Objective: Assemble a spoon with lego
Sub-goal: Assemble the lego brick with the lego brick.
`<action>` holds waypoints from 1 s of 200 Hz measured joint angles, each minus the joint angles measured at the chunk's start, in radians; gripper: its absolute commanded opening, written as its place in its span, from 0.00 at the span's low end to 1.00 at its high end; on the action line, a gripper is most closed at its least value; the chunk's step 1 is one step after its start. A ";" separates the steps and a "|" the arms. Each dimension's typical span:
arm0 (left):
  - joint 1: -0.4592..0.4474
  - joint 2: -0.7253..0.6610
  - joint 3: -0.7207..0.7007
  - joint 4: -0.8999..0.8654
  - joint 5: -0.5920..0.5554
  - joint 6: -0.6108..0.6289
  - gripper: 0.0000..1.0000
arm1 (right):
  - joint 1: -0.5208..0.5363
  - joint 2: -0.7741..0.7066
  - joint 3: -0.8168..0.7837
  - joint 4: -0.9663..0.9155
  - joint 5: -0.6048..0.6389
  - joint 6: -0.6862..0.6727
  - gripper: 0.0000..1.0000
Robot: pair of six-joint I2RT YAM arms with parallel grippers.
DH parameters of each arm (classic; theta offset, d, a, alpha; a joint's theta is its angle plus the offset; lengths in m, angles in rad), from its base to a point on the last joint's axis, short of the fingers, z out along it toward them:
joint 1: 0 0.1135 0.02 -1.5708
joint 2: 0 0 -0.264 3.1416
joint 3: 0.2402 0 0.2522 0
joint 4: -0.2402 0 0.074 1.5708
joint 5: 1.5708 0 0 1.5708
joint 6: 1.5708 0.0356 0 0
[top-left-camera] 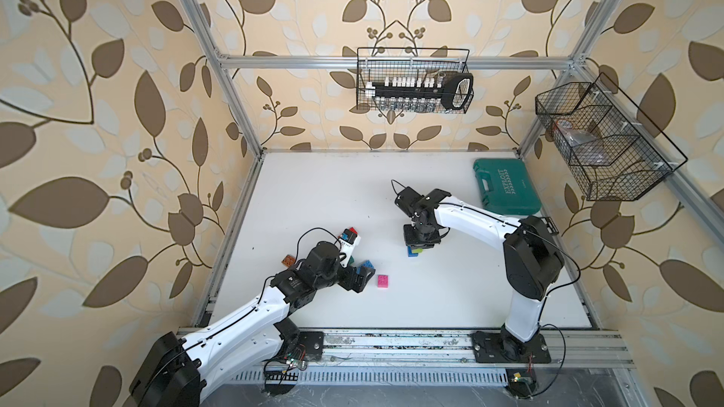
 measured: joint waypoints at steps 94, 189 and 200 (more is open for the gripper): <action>0.000 0.008 0.000 0.002 0.000 0.002 0.99 | -0.008 0.031 0.000 0.026 -0.022 0.002 0.20; 0.000 0.008 0.000 0.002 -0.002 0.002 0.99 | -0.013 0.044 0.001 0.036 -0.026 -0.002 0.20; 0.000 0.008 0.000 0.002 -0.002 0.002 0.99 | -0.013 0.045 0.001 0.036 -0.026 -0.002 0.19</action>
